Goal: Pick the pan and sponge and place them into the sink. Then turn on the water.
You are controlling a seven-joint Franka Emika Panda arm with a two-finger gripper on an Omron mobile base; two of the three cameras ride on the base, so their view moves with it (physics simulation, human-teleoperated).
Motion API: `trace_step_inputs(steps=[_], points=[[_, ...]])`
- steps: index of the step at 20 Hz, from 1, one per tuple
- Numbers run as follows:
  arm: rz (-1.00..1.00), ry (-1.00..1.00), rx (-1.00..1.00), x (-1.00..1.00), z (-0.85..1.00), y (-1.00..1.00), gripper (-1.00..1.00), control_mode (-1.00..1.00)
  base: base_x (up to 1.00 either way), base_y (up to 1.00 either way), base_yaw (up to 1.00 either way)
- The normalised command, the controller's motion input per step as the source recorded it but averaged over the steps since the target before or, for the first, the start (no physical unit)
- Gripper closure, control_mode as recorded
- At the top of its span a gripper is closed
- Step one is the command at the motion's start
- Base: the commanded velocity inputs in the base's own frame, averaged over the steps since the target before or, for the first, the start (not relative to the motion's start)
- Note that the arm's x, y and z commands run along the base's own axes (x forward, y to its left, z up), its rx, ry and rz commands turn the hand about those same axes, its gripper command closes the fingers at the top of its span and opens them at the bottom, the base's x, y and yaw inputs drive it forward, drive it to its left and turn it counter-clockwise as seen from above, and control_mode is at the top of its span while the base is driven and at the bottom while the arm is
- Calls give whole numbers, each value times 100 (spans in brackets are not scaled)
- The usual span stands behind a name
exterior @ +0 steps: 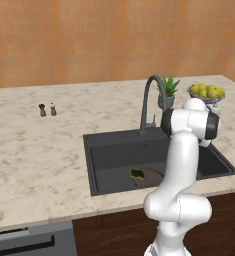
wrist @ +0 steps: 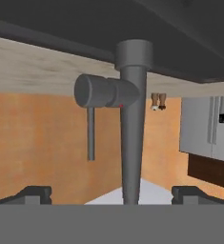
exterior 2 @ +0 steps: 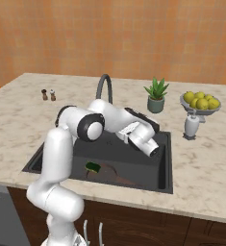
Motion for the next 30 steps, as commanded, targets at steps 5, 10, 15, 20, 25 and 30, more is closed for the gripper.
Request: trace_step_inputs(steps=[5, 10, 15, 20, 25, 30], points=[[-4, 1, 0, 31, -1, 7, -100, -100, 0, 0, 0], [-3, 3, 0, 26, -12, 0, -100, -100, 0, 0, 0], [-3, 5, 0, 18, -23, 0, -100, -100, 0, 0, 0], [-2, 3, 0, 26, -7, 0, -100, -100, 0, 0, 0], [-1, 1, 1, 21, 0, 0, -100, -100, 0, 0, 0], [-1, 1, 1, 18, 0, 4, -100, -100, 0, 0, 0]])
